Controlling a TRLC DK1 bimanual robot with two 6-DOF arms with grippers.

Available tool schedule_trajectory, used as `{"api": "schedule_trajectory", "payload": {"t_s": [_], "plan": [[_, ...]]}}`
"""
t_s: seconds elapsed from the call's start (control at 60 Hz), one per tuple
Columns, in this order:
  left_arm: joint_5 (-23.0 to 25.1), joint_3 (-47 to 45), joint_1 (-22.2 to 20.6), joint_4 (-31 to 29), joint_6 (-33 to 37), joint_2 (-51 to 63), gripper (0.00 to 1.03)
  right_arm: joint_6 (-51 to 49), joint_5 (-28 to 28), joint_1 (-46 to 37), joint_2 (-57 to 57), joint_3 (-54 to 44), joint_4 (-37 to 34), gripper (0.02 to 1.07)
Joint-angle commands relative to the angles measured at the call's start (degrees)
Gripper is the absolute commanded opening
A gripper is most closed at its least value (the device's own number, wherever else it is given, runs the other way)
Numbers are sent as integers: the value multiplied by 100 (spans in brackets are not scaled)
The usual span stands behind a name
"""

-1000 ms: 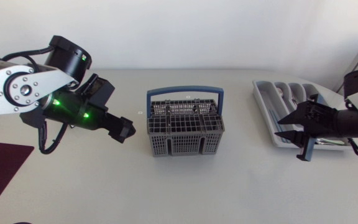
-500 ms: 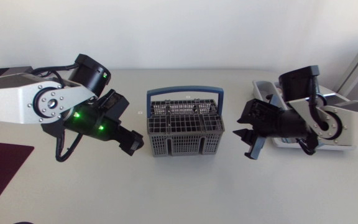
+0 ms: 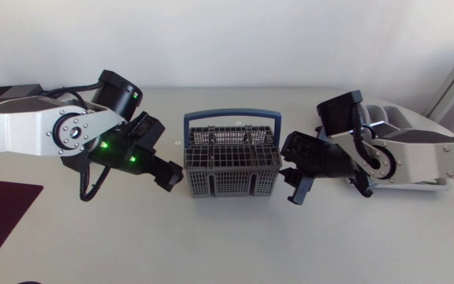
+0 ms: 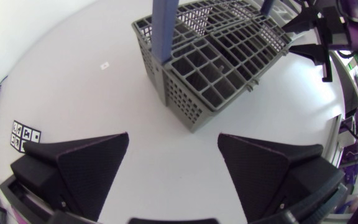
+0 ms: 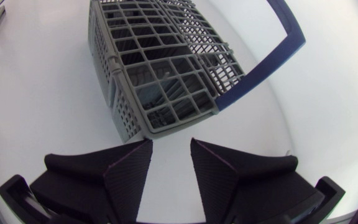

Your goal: Transfer all utensils from the basket to the drawer tray.

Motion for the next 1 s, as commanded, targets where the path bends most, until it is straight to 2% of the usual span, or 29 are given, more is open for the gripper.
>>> {"api": "schedule_trajectory", "payload": {"t_s": [0.0,0.383,0.467,0.533,0.567,0.617,0.633,0.983], "plan": [[0,-86,81,58,111,114,100,151,23,131,123,105,56,50],[-35,-130,231,111,182,140,100,151,331,175,-97,-202,205,50],[-35,-226,406,111,226,61,100,134,348,17,-396,-404,205,60],[-35,-288,503,111,226,-27,100,134,348,-97,-625,-545,205,72],[-35,-323,529,111,226,-106,100,125,366,-132,-765,-615,205,81],[-35,-385,547,111,234,-229,100,116,401,-159,-976,-712,152,102],[-35,-420,556,111,234,-308,100,107,410,-168,-1046,-738,144,103],[-35,-763,723,120,164,-1240,100,204,489,-581,-2312,-1134,-261,103]]}}
